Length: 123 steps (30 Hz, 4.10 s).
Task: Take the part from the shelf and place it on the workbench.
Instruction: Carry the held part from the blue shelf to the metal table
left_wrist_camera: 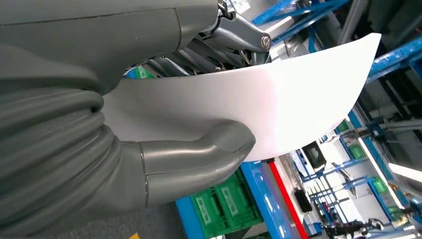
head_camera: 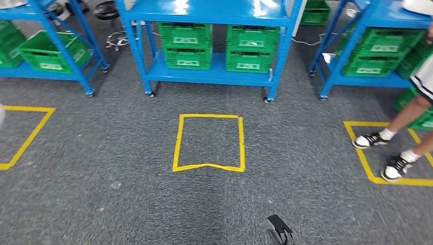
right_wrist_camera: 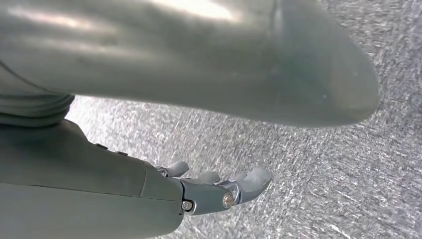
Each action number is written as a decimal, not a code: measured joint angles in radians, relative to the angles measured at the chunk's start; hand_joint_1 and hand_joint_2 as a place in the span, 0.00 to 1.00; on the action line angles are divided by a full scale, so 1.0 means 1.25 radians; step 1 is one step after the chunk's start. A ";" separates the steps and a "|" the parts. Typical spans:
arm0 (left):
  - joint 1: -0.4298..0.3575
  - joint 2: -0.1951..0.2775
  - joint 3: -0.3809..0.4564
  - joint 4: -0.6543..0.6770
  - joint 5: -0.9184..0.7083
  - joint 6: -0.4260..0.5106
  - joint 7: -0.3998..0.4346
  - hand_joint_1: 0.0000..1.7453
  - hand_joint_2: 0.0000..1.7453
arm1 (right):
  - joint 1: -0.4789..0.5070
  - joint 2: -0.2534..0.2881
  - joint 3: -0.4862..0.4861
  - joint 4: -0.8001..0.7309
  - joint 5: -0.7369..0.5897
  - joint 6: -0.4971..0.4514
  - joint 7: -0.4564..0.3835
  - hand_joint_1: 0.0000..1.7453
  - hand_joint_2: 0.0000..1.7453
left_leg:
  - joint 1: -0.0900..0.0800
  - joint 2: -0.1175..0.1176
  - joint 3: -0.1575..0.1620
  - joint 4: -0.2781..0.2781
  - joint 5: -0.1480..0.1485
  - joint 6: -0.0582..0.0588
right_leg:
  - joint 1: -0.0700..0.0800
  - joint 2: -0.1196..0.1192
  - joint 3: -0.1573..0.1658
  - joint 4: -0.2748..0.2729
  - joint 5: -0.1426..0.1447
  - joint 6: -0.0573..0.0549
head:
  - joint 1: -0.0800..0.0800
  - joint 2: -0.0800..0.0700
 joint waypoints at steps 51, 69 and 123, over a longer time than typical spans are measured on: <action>-0.006 0.049 0.004 -0.006 0.023 -0.015 0.001 1.00 1.00 | 0.005 -0.003 0.000 0.000 0.021 -0.001 -0.003 0.00 0.00 | 0.004 0.052 -0.039 0.079 -0.013 -0.050 | 0.006 -0.056 0.069 -0.174 0.103 -0.038 | -0.012 0.000; -0.008 0.084 0.002 -0.019 0.037 -0.031 0.001 1.00 1.00 | -0.002 0.002 0.001 0.001 0.019 0.000 0.010 0.00 0.00 | 0.003 -0.081 -0.002 0.001 0.008 -0.021 | 0.003 0.052 0.046 -0.164 0.115 -0.016 | -0.007 0.000; -0.015 0.125 -0.005 -0.013 0.051 -0.023 0.000 1.00 1.00 | -0.005 0.009 0.001 0.001 0.035 0.000 0.013 0.00 0.00 | 0.009 -0.002 0.005 -0.002 0.008 -0.007 | 0.005 0.003 -0.024 0.025 0.012 0.001 | -0.002 0.000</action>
